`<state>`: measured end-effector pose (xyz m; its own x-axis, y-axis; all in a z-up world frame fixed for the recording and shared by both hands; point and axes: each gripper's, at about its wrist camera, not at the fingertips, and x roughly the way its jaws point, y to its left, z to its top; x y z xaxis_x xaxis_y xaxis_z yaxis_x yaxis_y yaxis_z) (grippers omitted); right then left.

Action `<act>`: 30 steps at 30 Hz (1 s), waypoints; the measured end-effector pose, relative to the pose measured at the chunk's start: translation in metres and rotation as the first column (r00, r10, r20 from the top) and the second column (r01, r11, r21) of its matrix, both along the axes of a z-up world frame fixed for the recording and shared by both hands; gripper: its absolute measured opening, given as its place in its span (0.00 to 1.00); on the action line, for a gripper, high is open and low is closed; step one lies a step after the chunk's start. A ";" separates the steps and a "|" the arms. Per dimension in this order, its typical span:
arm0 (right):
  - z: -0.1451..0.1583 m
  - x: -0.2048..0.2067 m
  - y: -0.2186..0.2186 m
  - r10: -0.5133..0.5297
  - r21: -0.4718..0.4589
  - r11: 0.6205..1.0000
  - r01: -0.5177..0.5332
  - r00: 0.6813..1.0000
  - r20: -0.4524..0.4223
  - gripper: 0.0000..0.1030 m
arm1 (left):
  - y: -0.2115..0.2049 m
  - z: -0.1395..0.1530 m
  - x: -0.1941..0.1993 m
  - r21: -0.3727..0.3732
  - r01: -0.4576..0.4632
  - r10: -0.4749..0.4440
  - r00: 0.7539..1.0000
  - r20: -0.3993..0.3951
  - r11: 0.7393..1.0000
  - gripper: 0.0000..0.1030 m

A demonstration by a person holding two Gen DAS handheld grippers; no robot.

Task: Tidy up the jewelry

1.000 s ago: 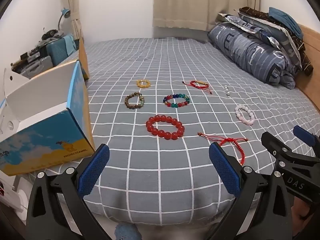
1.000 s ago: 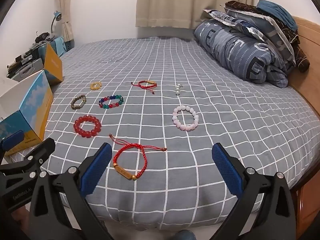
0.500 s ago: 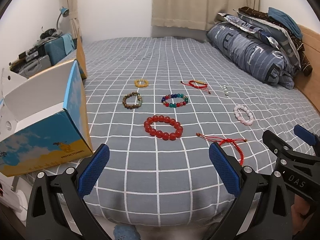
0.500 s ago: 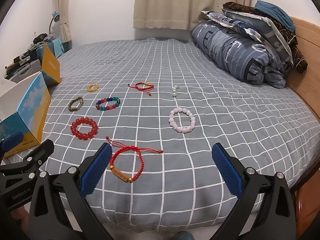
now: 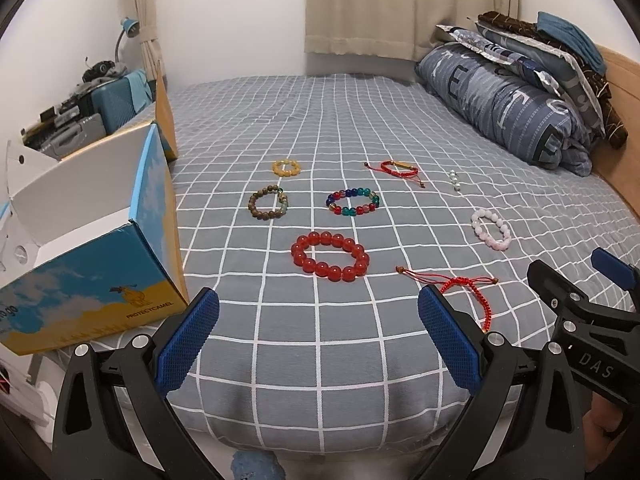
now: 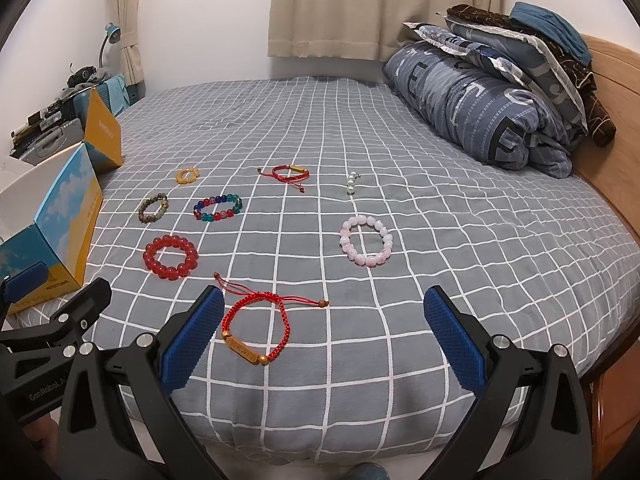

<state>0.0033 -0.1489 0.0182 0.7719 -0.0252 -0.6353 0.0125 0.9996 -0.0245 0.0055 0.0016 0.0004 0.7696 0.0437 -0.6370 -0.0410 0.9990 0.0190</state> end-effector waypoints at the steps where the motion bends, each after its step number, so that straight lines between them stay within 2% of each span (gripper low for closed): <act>1: 0.000 0.000 0.000 -0.001 0.001 1.000 0.001 1.000 0.000 0.93 | 0.000 0.000 0.000 0.001 -0.001 0.001 1.000 0.000 1.000 0.94; 30: 0.002 0.004 -0.003 -0.011 0.001 1.000 0.011 1.000 -0.002 0.93 | 0.001 -0.002 0.006 0.010 -0.012 0.012 1.000 -0.021 1.000 0.95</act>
